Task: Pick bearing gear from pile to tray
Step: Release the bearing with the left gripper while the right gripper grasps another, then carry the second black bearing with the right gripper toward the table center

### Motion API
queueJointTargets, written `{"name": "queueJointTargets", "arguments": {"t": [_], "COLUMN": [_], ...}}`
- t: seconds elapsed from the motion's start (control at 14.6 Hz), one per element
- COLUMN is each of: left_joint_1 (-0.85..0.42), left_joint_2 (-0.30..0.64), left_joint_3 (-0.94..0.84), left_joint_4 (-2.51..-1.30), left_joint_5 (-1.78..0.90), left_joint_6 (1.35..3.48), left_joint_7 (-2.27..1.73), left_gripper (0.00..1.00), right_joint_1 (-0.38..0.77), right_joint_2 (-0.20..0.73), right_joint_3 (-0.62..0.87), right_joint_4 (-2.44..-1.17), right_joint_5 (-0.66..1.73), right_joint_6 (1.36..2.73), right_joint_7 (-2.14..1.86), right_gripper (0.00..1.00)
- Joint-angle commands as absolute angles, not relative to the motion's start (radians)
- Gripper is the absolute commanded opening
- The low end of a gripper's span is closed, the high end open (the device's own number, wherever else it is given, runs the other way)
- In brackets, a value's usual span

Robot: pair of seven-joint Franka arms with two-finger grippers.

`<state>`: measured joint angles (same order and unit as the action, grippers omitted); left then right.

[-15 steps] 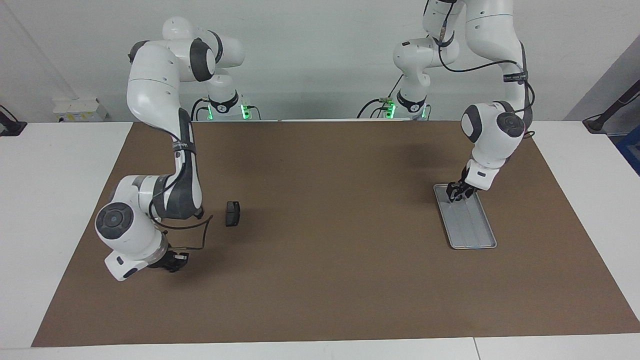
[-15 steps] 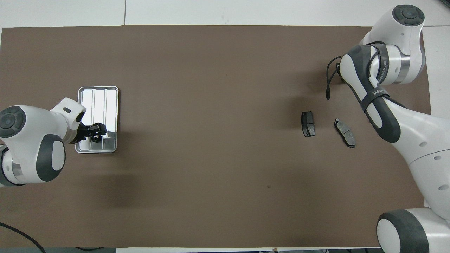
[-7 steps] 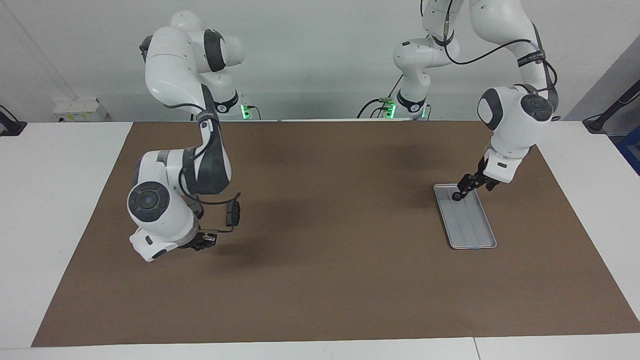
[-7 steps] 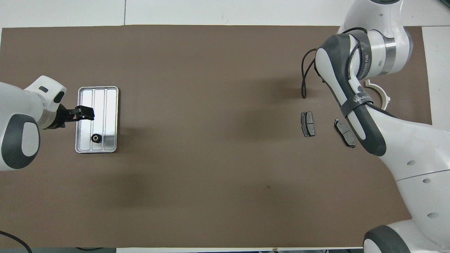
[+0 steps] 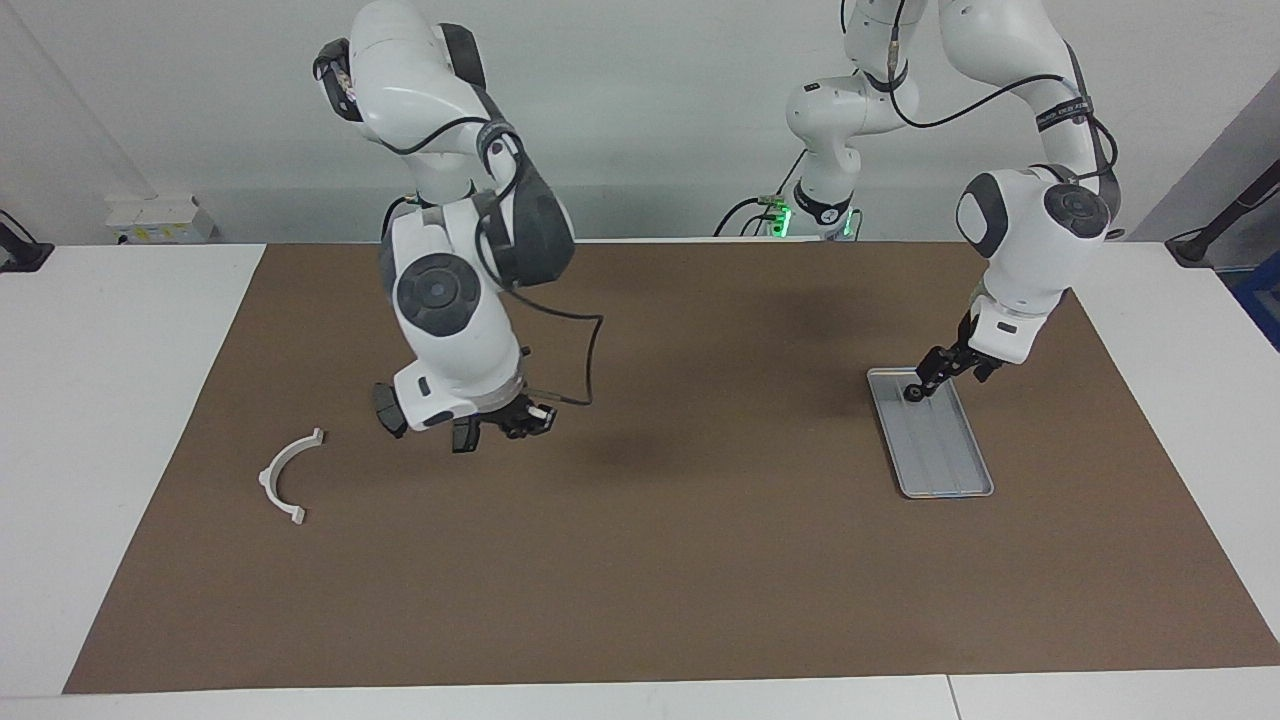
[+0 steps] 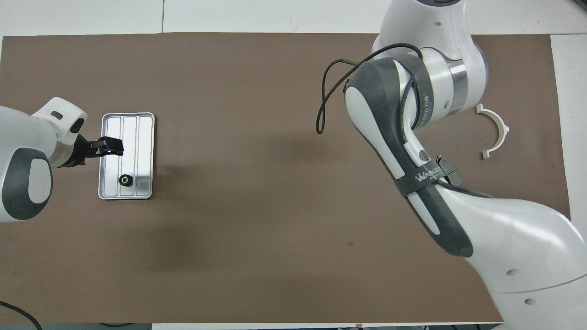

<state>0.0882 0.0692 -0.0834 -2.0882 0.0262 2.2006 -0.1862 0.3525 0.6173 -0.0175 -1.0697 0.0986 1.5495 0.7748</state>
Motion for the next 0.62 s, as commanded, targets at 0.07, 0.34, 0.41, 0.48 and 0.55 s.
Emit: {"name": "queueJointTargets", "arguments": {"t": [0.07, 0.34, 0.41, 0.48, 0.55], "left_joint_1": [0.081, 0.081, 0.081, 0.081, 0.081], "left_joint_2": [0.064, 0.066, 0.066, 0.066, 0.064], "left_joint_3": [-0.08, -0.08, -0.08, -0.08, -0.08], "left_joint_4": [-2.085, -2.079, -2.076, -2.074, -2.074], "left_joint_5": [0.023, 0.025, 0.025, 0.025, 0.023], "left_joint_6": [2.189, 2.189, 2.187, 2.186, 2.186], "left_joint_7": [-0.206, -0.206, -0.204, -0.203, -0.201], "left_gripper": [1.0, 1.0, 1.0, 1.0, 1.0], "right_joint_1": [0.451, 0.572, 0.595, 0.618, 0.635], "right_joint_2": [0.621, 0.638, 0.652, 0.667, 0.682], "right_joint_3": [-0.02, -0.021, -0.021, -0.023, -0.025], "right_joint_4": [-1.032, -1.026, -1.026, -1.026, -1.026], "right_joint_5": [0.144, 0.143, 0.143, 0.143, 0.143], "right_joint_6": [1.557, 1.653, 1.676, 1.698, 1.718], "right_joint_7": [1.021, 1.259, 1.308, 1.349, 1.38], "right_gripper": [0.06, 0.06, 0.06, 0.06, 0.06]}}
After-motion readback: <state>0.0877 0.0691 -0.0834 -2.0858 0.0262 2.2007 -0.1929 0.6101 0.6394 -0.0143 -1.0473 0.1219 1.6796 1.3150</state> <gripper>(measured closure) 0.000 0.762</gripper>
